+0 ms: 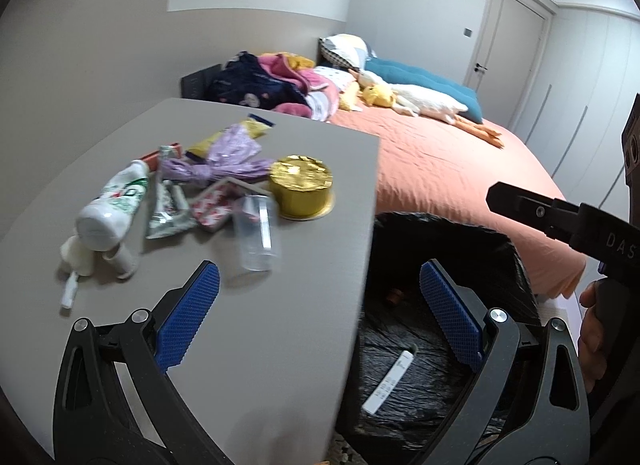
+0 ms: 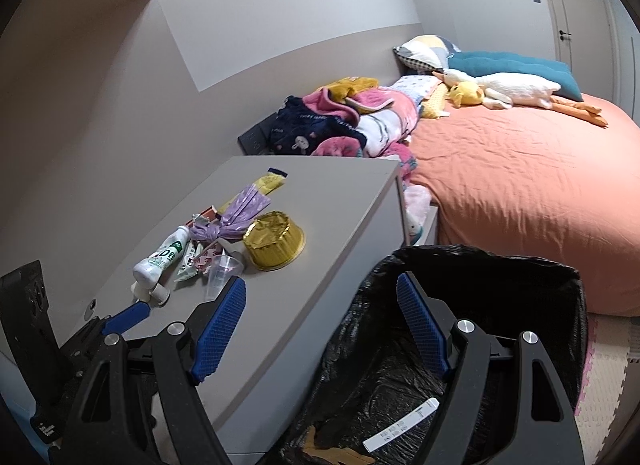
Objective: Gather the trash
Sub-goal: 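Move both open tools back over the cluttered table, then grasp the white foam piece with the left tool while the right tool grasps the gold foil tin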
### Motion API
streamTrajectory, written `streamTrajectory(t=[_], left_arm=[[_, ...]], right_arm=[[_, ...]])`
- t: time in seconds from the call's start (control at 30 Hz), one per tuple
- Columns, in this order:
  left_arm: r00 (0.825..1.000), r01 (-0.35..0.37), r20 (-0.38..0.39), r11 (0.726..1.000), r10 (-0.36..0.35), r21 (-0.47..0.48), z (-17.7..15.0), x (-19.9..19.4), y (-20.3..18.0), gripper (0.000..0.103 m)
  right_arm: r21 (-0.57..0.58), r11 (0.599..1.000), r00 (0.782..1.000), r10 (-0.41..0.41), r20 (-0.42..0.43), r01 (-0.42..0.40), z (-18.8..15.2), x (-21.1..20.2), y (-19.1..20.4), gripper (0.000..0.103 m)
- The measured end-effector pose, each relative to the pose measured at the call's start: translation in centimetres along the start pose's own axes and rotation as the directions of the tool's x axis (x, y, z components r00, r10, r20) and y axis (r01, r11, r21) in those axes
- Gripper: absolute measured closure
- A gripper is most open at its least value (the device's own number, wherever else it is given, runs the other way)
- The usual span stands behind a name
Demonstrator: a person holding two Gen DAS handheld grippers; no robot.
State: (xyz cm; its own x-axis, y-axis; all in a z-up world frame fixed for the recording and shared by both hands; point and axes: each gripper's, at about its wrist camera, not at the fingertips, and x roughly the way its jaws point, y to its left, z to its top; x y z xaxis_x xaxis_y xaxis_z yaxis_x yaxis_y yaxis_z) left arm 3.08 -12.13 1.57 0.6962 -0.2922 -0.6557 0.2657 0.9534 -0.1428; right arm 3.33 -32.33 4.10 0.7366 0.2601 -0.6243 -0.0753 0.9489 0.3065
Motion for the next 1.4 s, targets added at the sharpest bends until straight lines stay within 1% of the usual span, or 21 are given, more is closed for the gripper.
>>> streamTrajectory(t=[0.23, 0.37, 0.6, 0.67, 0.77, 0.83, 1.0, 1.03, 1.1, 1.27, 1.4], left_arm=[[0.999, -0.040, 0.002, 0.998, 0.040, -0.044, 0.2, 0.0, 3.5, 0.006], [0.998, -0.062, -0.002, 0.996, 0.062, -0.062, 0.2, 0.2, 5.6, 0.006], [0.993, -0.116, -0.006, 0.989, 0.116, -0.089, 0.0, 0.0, 8.8, 0.006], [0.990, -0.142, -0.005, 0.985, 0.143, -0.096, 0.0, -0.1, 9.9, 0.006], [0.979, -0.201, 0.007, 0.972, 0.204, -0.119, -0.1, -0.4, 11.7, 0.006], [0.977, -0.211, 0.006, 0.967, 0.214, -0.140, -0.1, -0.4, 12.8, 0.007], [0.969, -0.246, -0.007, 0.955, 0.248, -0.165, -0.2, -0.1, 15.2, 0.018], [0.967, -0.253, -0.009, 0.952, 0.255, -0.172, -0.3, -0.1, 15.6, 0.018], [0.966, -0.256, -0.020, 0.948, 0.257, -0.190, -0.4, 0.1, 16.7, 0.024], [0.960, -0.280, -0.058, 0.940, 0.274, -0.196, -0.9, 0.8, 18.5, 0.028], [0.958, -0.287, -0.084, 0.936, 0.275, -0.205, -1.2, 1.7, 19.7, 0.032]], right_arm=[[-0.030, 0.999, 0.998, 0.029, -0.053, -0.031, 0.4, 3.2, 1.9, 0.023], [-0.054, 0.998, 0.997, 0.030, -0.074, -0.034, 0.6, 4.8, 2.9, 0.021], [-0.073, 0.997, 0.994, 0.023, -0.106, -0.031, 1.1, 7.9, 4.1, 0.021], [-0.075, 0.997, 0.993, 0.021, -0.115, -0.030, 1.2, 8.8, 4.4, 0.021], [-0.076, 0.997, 0.991, 0.020, -0.129, -0.030, 1.2, 10.0, 4.8, 0.021], [-0.077, 0.997, 0.990, 0.018, -0.137, -0.029, 1.3, 10.7, 5.1, 0.021], [-0.083, 0.996, 0.989, -0.002, -0.146, -0.010, 1.7, 12.6, 5.6, 0.021], [-0.085, 0.996, 0.989, -0.005, -0.148, -0.008, 1.8, 13.0, 5.6, 0.021], [-0.089, 0.996, 0.988, -0.012, -0.152, -0.001, 2.0, 13.8, 5.8, 0.021], [-0.099, 0.995, 0.986, -0.030, -0.164, 0.013, 2.5, 15.9, 6.0, 0.021], [-0.111, 0.994, 0.985, -0.042, -0.169, 0.023, 3.0, 17.3, 6.3, 0.021]])
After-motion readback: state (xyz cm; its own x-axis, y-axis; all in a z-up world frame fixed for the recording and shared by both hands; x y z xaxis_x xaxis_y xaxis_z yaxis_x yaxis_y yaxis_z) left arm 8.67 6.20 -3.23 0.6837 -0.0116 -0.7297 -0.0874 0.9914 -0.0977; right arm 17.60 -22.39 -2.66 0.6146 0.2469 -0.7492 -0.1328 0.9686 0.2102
